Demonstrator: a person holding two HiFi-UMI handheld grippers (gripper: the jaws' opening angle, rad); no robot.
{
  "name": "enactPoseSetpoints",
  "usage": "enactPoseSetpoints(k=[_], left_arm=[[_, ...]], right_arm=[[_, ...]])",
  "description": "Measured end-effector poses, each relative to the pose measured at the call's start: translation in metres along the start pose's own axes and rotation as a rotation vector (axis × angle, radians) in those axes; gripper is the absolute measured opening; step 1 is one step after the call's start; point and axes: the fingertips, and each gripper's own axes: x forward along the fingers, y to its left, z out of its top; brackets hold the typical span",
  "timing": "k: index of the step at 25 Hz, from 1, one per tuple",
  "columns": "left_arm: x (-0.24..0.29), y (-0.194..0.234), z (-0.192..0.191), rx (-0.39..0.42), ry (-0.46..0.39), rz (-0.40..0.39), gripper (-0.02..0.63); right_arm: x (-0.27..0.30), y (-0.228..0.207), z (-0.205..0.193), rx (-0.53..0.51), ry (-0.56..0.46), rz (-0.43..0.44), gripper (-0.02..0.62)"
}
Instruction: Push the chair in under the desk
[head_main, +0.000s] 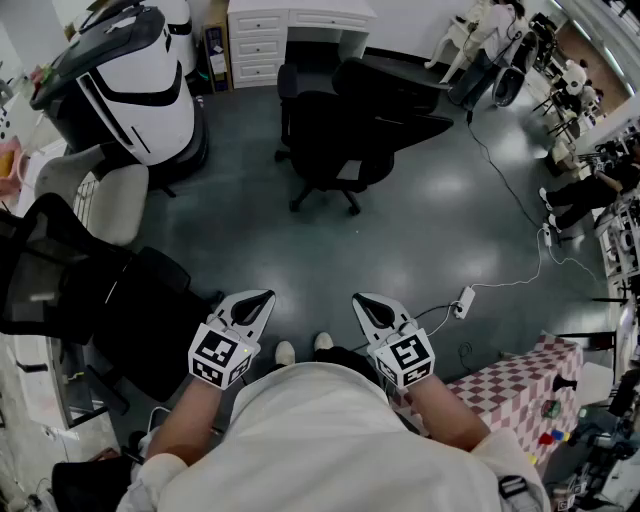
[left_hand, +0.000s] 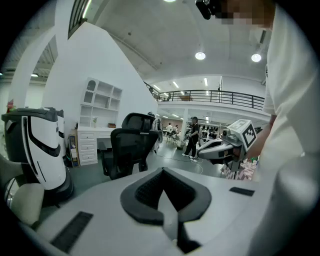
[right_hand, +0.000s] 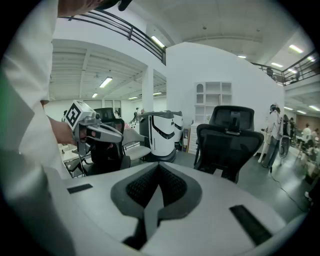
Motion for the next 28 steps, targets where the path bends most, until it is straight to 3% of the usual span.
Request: enactPoseSetpoints(k=[11,15,17,23,28], left_arm=[[0.012,-0.015,0.019,0.037,-0.016,-0.044,-0.005],[0.014,-0.010,0.016,0.056,-0.009,-0.042,0.013],[0.017,-0.006,0.015,0.063,0.001,-0.043,0.102],[0.037,0.013,0.020,0.073,0.006,-0.023,0.123],[0.067,0.044,0.030,0.073,0.014,-0.005,0.123]], right_arm=[[-0.013,-0.007,0.005,0.037,-0.028,-0.026,0.002],[-0.016,-0.017,0.009,0.054,-0.056,-0.074,0.003],[-0.014,-0.026,0.009,0.063,-0.053,-0.092,0.065],[-0.006,-0.065,0.010,0.089,-0.043,-0.159,0.132],[0.026,-0.102,0.011,0.101,-0.036,-0.165,0.138]])
